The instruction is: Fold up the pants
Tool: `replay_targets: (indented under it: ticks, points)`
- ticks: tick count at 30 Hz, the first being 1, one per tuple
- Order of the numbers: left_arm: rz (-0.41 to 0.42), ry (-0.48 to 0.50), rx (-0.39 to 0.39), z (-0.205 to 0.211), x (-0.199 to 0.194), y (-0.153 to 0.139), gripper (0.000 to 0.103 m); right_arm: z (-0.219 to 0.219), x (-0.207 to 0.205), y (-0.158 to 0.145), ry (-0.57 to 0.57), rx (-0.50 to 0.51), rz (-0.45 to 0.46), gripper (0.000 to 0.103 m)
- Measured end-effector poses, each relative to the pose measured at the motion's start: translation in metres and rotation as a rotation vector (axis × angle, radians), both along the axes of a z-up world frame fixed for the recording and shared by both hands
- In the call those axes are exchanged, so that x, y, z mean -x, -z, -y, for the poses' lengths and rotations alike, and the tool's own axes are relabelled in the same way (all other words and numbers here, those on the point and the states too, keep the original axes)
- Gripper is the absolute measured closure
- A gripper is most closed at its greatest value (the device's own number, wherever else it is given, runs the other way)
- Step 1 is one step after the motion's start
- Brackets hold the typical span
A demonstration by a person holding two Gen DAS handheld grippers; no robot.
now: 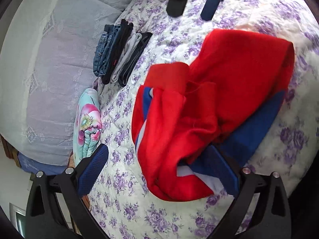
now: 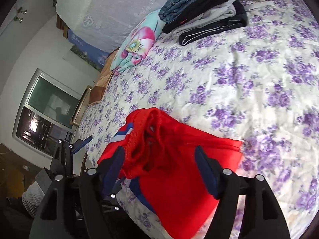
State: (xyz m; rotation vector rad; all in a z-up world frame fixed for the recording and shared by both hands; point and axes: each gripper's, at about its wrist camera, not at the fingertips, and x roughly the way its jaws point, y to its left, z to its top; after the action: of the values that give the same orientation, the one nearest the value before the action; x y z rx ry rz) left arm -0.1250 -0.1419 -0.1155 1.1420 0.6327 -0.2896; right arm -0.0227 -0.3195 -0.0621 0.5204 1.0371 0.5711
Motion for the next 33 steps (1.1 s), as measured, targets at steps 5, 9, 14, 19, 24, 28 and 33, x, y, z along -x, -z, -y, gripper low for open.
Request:
replay_targets:
  ticks: [5, 9, 14, 19, 24, 28, 33]
  points:
    - [0.116, 0.099, -0.202, 0.017, 0.008, 0.029, 0.005, 0.048, 0.018, 0.034, 0.19, 0.014, -0.134, 0.005]
    - [0.164, 0.141, -0.275, 0.03, 0.001, 0.035, 0.004, 0.08, 0.044, 0.074, 0.357, -0.257, -0.299, 0.004]
    - [0.147, 0.183, -0.299, 0.022, 0.0, 0.025, 0.004, 0.089, 0.051, 0.092, 0.361, -0.334, -0.349, 0.004]
    - [0.065, -0.058, -0.041, -0.01, -0.034, -0.02, 0.005, 0.1, 0.053, 0.1, 0.373, -0.421, -0.353, 0.004]
    - [-0.086, -0.573, 0.544, -0.085, -0.08, -0.061, 0.006, 0.102, 0.051, 0.101, 0.37, -0.411, -0.368, 0.004]
    - [0.047, -0.397, 0.339, -0.045, -0.052, -0.045, 0.011, 0.1, 0.048, 0.101, 0.375, -0.402, -0.375, 0.004]
    - [0.31, -0.034, -0.08, 0.03, -0.026, 0.002, 0.008, 0.098, 0.045, 0.099, 0.375, -0.391, -0.375, 0.004]
